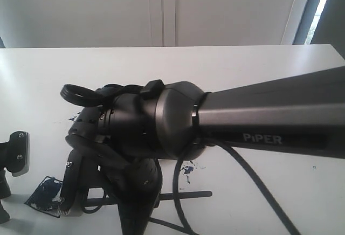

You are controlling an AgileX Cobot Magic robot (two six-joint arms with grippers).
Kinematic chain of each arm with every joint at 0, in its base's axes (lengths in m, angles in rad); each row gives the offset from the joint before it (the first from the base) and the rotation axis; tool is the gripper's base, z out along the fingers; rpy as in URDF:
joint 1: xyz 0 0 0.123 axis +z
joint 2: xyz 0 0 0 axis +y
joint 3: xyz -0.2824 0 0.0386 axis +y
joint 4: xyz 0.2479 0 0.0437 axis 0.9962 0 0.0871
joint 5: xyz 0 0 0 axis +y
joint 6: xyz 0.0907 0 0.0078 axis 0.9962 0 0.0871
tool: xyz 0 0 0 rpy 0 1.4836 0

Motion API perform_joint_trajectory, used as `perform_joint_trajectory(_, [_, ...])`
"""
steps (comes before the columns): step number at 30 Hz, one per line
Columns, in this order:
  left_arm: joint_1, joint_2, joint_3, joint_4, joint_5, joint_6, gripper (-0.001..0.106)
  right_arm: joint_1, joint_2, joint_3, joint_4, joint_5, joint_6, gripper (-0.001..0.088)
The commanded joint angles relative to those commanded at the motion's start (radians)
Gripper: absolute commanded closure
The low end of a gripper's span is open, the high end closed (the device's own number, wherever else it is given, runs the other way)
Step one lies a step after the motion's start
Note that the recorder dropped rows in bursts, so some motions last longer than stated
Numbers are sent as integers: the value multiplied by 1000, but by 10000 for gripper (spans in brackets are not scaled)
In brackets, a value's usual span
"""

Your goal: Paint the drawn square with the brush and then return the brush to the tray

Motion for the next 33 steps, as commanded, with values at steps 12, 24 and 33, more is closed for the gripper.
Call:
perform_joint_trajectory(12, [0, 0, 0, 0, 0, 0, 494, 0, 0, 0, -66, 0, 82, 868])
perform_joint_trajectory(24, [0, 0, 0, 0, 0, -4, 494, 0, 0, 0, -74, 23, 106, 868])
perform_joint_trajectory(33, [0, 0, 0, 0, 0, -4, 494, 0, 0, 0, -8, 50, 54, 868])
